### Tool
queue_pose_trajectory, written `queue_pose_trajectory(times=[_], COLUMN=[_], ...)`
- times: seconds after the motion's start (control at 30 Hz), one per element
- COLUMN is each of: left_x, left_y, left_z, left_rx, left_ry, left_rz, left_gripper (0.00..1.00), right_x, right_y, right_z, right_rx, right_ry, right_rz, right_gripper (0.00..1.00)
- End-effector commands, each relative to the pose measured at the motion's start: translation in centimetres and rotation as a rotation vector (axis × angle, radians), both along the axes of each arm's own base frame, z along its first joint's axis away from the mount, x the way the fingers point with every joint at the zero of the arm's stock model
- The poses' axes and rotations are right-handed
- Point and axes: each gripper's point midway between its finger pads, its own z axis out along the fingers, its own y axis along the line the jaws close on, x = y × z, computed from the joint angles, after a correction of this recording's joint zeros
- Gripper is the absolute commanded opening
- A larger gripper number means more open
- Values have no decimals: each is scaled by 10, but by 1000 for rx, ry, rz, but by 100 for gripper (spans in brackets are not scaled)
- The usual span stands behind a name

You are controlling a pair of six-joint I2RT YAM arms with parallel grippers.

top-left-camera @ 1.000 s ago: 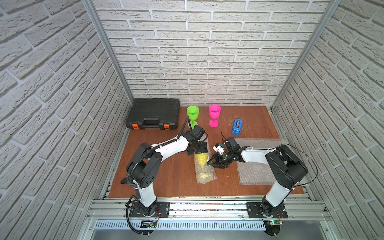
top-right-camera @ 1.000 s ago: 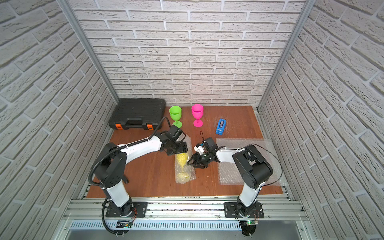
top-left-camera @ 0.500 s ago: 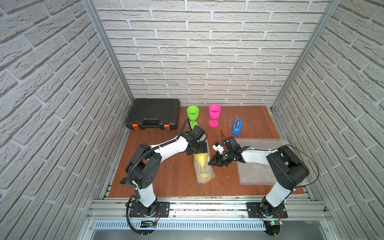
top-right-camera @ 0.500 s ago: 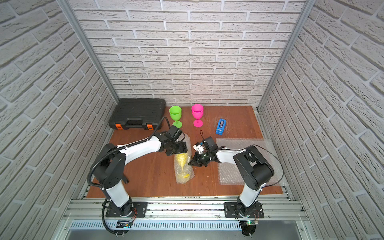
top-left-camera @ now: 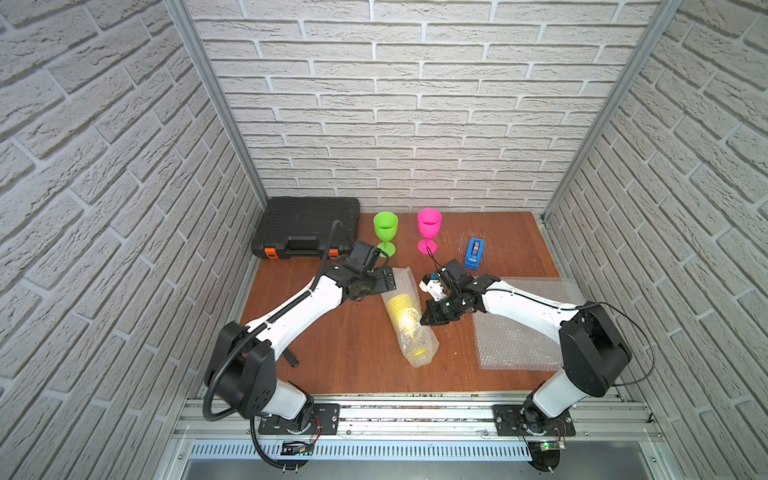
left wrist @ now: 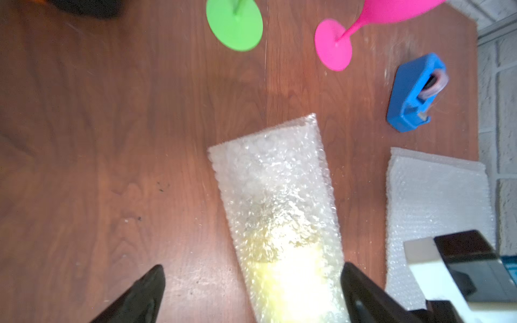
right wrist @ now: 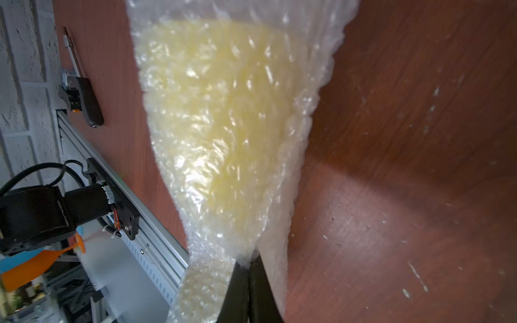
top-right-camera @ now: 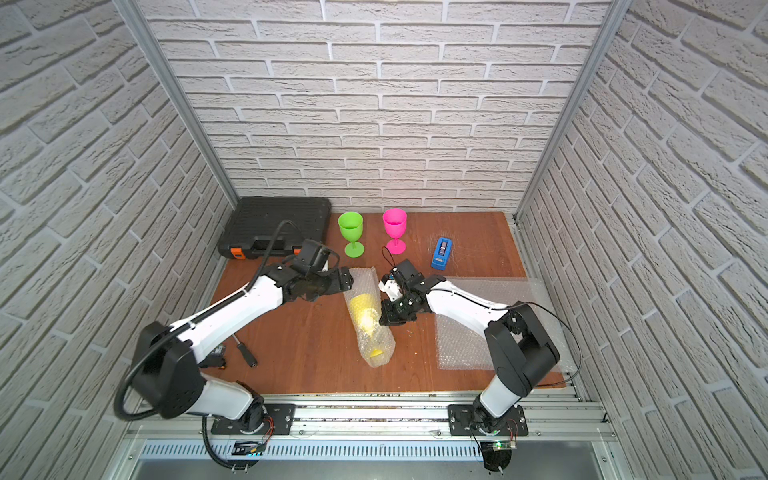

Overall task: Wrap wine glasses in bubble wrap
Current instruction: Pick up the bubble wrap from the center of the board.

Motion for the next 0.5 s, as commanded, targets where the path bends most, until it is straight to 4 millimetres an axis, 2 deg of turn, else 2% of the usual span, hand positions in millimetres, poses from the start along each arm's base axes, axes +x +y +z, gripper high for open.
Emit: queue_pose_trajectory(times=[0.0,0.17,0.3,0.47], left_x=[-2,4,-1,-13], left_y=[26,37,15,-11], left_z=[23,65,81,83], left_rx=[21,19,40,100], left_ry=[-91,-286,-402,-548], left_rz=[-27,-156,-396,-668], left_gripper=[97,93,86,84], right_x=[-4,3,10,19], right_y=[-23,-32,-34,-39], right_z=[19,37,42,36], right_rx=[-181,-321,-378,-486], right_ry=[-148,-350,-472,-591], right_rz=[138,355,560,798], right_gripper=[3,3,3,3])
